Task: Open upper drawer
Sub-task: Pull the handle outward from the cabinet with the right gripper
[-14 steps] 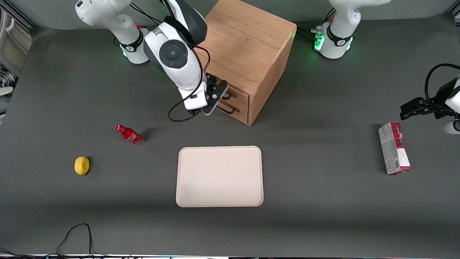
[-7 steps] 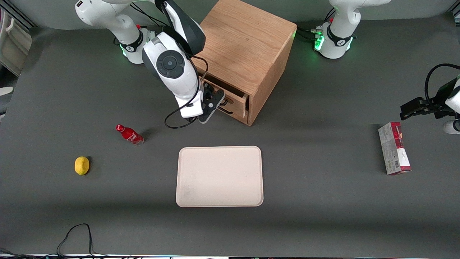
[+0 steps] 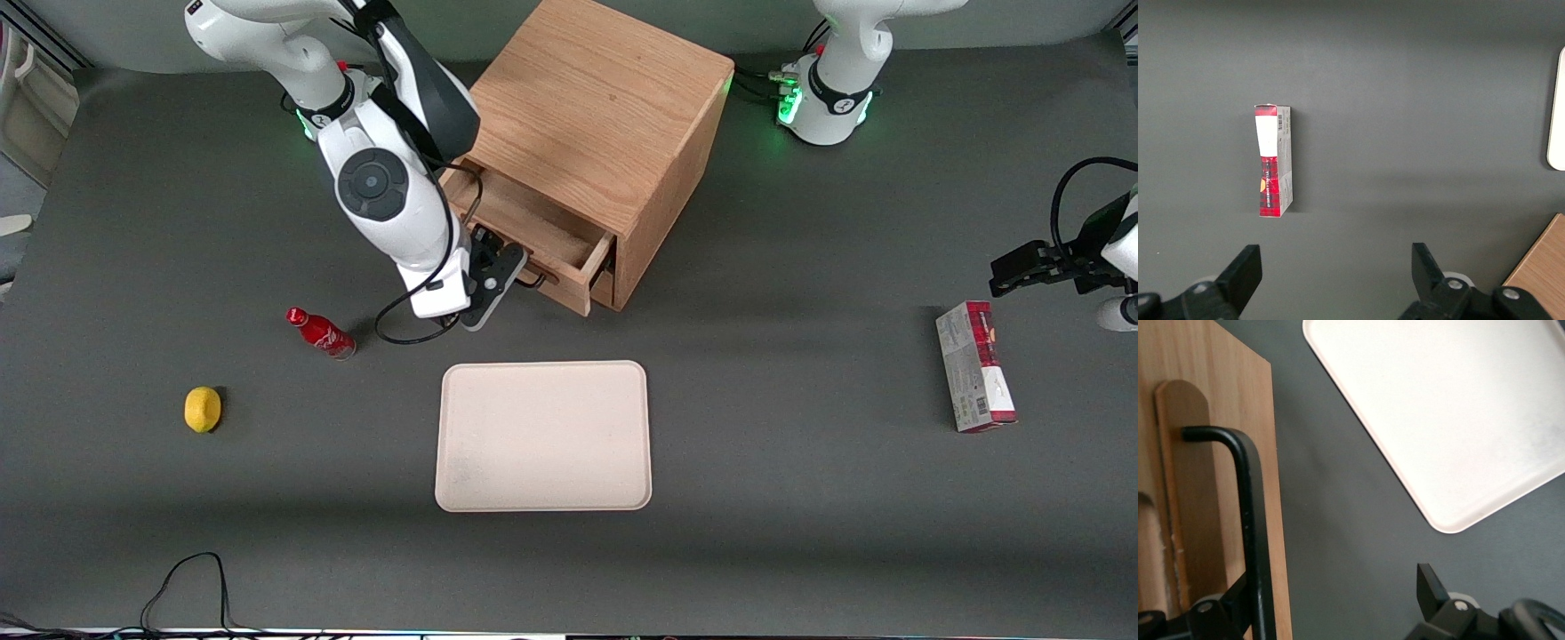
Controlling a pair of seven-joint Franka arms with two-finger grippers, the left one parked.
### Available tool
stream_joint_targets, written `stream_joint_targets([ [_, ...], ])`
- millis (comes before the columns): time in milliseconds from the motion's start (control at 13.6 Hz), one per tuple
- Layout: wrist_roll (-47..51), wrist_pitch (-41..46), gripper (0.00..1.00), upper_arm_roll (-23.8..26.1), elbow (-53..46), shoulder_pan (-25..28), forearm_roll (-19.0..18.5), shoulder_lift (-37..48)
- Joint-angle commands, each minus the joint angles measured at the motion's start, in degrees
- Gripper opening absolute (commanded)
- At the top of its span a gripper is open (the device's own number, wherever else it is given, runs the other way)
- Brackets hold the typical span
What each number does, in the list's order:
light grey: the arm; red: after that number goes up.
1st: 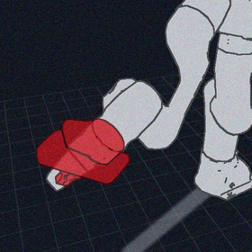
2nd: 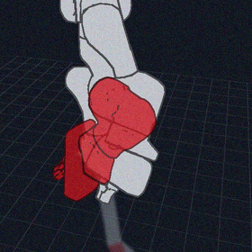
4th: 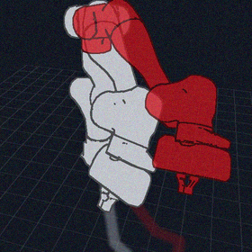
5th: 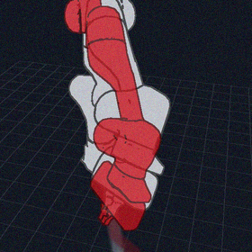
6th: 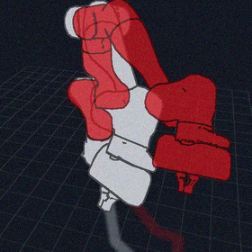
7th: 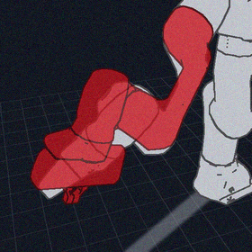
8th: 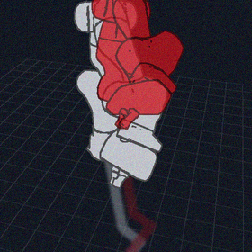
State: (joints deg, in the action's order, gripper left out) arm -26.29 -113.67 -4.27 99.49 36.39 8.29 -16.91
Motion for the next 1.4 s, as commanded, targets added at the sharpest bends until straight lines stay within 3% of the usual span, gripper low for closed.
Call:
stream_joint_targets([
  [0, -2.35, 0.47, 1.0, 0.05, -2.8, -1.49, -0.91, -1.98],
  [1328, -4.47, 4.78, 1.0, 0.05, -17.75, -10.8, -3.99, -12.71],
])
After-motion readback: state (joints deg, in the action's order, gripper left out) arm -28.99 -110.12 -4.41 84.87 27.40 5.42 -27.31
